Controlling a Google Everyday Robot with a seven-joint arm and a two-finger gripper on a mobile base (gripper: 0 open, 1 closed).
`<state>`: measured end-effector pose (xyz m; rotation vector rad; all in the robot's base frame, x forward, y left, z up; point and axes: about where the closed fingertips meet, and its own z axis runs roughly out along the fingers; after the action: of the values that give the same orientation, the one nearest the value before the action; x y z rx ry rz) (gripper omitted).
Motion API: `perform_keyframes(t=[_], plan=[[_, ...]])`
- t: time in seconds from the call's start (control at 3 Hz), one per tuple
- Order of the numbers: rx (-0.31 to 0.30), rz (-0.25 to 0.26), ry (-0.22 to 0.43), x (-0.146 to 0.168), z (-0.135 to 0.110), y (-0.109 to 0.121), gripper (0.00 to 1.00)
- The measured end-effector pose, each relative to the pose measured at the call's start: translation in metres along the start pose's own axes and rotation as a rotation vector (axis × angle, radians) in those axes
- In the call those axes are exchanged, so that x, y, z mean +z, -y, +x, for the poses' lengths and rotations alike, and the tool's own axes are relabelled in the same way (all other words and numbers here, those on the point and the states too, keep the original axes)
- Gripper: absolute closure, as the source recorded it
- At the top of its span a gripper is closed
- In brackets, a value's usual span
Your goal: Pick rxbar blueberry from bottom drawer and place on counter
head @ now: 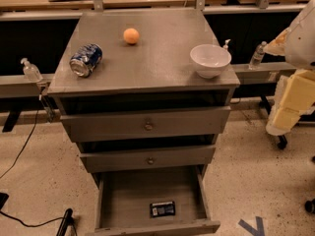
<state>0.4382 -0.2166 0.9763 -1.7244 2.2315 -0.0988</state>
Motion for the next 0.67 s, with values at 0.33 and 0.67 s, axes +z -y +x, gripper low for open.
perform_keyframes(t=[0.33,0.67], plan=[[0.000,0.000,0.000,0.0000,0.0000,0.0000,0.00],[-0.036,-0.020,0.022,0.0018,-0.0036,-0.0008,0.00]])
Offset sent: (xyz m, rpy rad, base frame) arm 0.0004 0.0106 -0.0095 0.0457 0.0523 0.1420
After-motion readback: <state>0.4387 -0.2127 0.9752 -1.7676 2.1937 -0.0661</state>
